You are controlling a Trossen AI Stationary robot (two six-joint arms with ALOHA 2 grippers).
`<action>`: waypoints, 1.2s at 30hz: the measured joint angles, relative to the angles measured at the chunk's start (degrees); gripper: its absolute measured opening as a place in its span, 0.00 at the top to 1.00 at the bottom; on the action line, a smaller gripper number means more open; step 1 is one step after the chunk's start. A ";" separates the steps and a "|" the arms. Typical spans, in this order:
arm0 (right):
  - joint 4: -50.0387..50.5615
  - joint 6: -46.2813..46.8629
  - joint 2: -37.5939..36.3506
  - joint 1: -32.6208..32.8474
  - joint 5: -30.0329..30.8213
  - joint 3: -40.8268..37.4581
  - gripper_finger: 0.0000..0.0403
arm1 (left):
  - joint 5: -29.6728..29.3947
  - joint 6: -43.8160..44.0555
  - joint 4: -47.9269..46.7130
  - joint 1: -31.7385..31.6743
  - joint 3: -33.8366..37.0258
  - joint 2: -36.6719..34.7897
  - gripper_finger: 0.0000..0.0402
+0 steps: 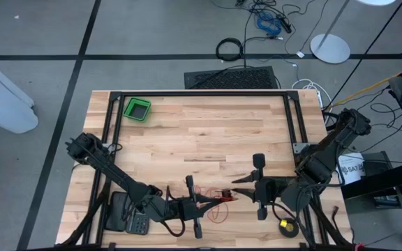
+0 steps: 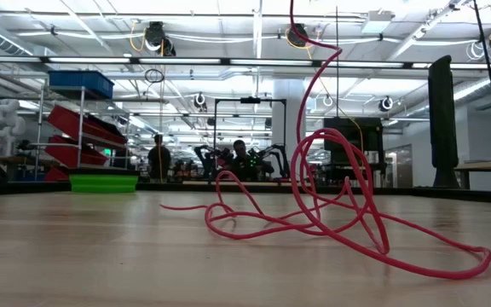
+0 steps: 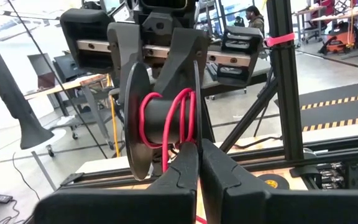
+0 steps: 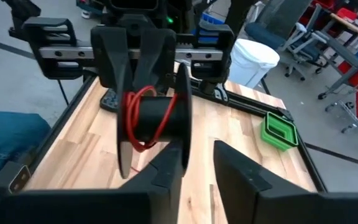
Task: Coil cords
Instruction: Coil the red wire into the spool
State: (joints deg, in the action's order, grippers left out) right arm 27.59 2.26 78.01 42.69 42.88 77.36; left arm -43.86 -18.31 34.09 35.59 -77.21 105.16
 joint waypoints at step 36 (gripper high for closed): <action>-3.28 4.04 -2.46 2.43 1.96 0.00 1.00 | -8.52 -3.35 4.14 6.77 -0.04 -3.19 0.69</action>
State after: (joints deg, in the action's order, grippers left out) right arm 24.32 6.30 75.55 45.12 44.84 77.36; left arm -52.38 -21.66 38.23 42.37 -77.25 101.97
